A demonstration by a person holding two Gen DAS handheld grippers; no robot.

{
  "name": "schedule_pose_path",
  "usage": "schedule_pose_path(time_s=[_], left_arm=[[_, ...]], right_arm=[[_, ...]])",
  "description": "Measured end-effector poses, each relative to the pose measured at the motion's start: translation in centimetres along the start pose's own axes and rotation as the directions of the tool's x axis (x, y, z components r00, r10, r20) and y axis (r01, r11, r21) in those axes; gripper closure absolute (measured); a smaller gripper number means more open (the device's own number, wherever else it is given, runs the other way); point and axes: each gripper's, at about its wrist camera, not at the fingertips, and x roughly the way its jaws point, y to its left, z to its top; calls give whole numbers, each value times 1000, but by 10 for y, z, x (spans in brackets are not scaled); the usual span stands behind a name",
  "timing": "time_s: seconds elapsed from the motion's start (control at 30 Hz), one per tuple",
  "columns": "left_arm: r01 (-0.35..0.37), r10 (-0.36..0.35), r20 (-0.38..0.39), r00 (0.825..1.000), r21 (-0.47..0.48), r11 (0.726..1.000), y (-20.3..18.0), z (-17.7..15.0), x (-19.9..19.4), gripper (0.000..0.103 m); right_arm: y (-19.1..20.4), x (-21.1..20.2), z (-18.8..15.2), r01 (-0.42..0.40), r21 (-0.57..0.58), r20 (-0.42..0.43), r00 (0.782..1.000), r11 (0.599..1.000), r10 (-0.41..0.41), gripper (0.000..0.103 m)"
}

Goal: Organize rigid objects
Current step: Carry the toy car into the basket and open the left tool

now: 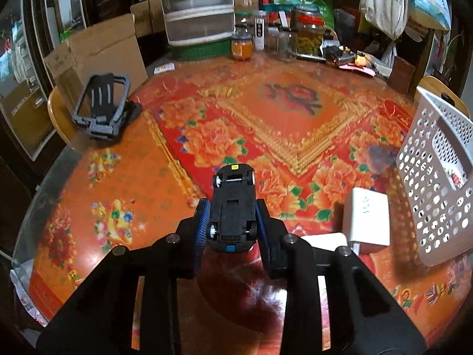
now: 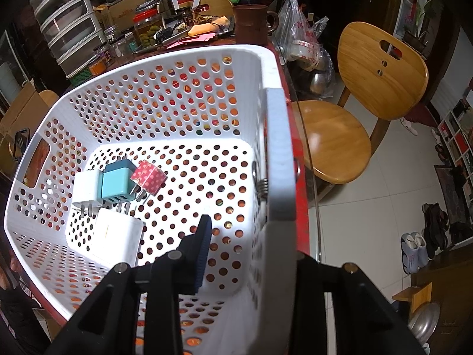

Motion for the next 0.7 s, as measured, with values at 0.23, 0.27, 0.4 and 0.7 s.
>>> schedule_pose_path(time_s=[0.23,0.27,0.4,0.7], left_arm=[[-22,21,45,999,9,1000,-12,16,-24,75],[-25,24,56,998,14,1000,-16,19,-28,75],[-24,21,92,996,32,999,-34,30,-40,75],[1,-14,161,987,82,997,-80,48,-66,75]], right_arm=[[0,0,1,-1,-1,0,1000,1000,1,69],[0,0,1,-1,0,0,1000,1000,1,69],[-1,0,1,-2,-1,2,1000,1000,2,69],[0,0,1,-3,0,3,1000,1000,3,69]])
